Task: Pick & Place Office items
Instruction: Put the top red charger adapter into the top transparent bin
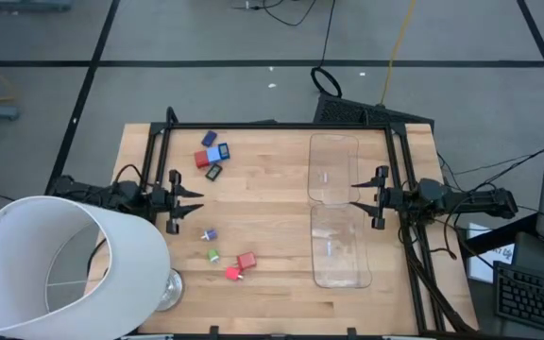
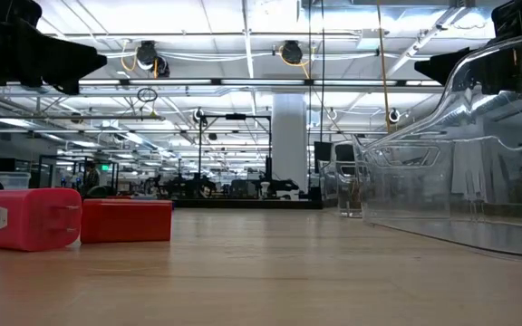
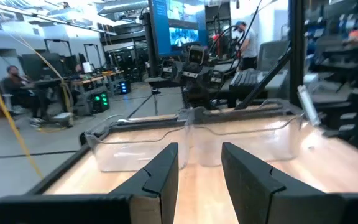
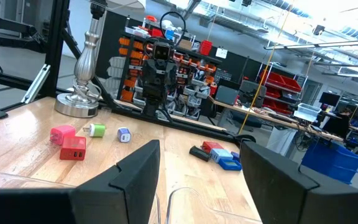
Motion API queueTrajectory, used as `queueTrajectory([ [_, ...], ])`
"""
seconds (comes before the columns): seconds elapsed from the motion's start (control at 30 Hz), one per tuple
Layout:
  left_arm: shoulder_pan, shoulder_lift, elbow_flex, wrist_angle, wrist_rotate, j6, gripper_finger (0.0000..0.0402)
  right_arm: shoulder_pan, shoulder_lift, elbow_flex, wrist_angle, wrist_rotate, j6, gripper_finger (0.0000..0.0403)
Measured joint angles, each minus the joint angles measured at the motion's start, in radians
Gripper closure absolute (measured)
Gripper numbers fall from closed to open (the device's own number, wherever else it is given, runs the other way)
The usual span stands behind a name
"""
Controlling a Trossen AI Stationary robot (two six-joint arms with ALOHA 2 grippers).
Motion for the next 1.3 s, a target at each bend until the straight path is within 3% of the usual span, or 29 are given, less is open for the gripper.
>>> queueTrajectory([
  [0.23,0.000,0.000,0.000,0.092,0.048,-0.279,0.0279,0.000,0.000,0.000,0.000,0.000,0.000,0.0190],
  [0.4,0.000,0.000,0.000,0.098,0.042,-0.372,0.0279,0.000,0.000,0.000,0.000,0.000,0.000,0.0190],
  [0.7,0.000,0.000,0.000,0.108,-0.282,-0.360,0.0279,0.000,0.000,0.000,0.000,0.000,0.000,0.0190],
  [0.87,0.000,0.000,0.000,0.111,-0.406,-0.361,0.0279,0.000,0.000,0.000,0.000,0.000,0.000,0.0190],
  [1.07,0.008,0.002,0.000,0.081,-0.602,-0.530,0.0279,0.000,0.000,0.000,0.000,0.000,0.000,0.0190],
  [1.17,0.034,0.028,0.000,0.006,-0.608,-0.574,0.0268,0.000,0.000,0.000,0.000,0.000,0.000,0.0190],
  [1.3,0.092,0.106,0.000,-0.066,-0.580,-0.634,0.0222,0.000,0.000,0.000,0.000,0.000,0.000,0.0190],
])
